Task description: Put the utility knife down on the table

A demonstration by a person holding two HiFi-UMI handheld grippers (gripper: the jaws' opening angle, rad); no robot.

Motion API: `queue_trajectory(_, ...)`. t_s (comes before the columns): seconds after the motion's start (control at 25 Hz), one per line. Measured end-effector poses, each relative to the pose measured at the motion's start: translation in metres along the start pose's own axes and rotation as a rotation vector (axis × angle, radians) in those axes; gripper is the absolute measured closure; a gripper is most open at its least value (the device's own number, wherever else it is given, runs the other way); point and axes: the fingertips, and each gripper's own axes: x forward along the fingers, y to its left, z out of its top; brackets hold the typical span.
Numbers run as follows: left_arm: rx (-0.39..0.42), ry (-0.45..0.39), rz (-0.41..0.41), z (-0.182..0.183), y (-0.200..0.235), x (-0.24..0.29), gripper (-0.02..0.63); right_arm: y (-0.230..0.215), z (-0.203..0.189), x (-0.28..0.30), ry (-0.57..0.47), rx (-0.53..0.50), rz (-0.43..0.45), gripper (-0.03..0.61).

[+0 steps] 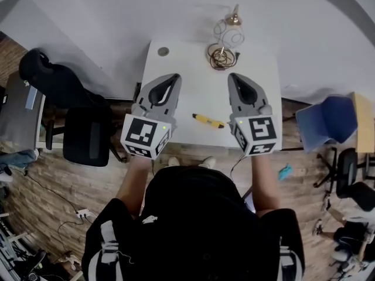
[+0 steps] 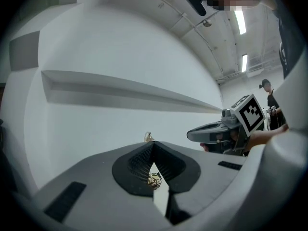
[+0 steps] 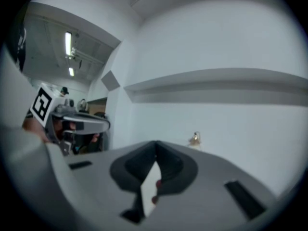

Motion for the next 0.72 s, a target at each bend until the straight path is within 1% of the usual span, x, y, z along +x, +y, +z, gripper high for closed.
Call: queue_trajectory(0.72, 0.037, -0.037, -0.012, 0.02, -0.008, -0.007, 0.598, -0.001, 0.004, -0.014, -0.019, 0.02, -0.022, 0.545)
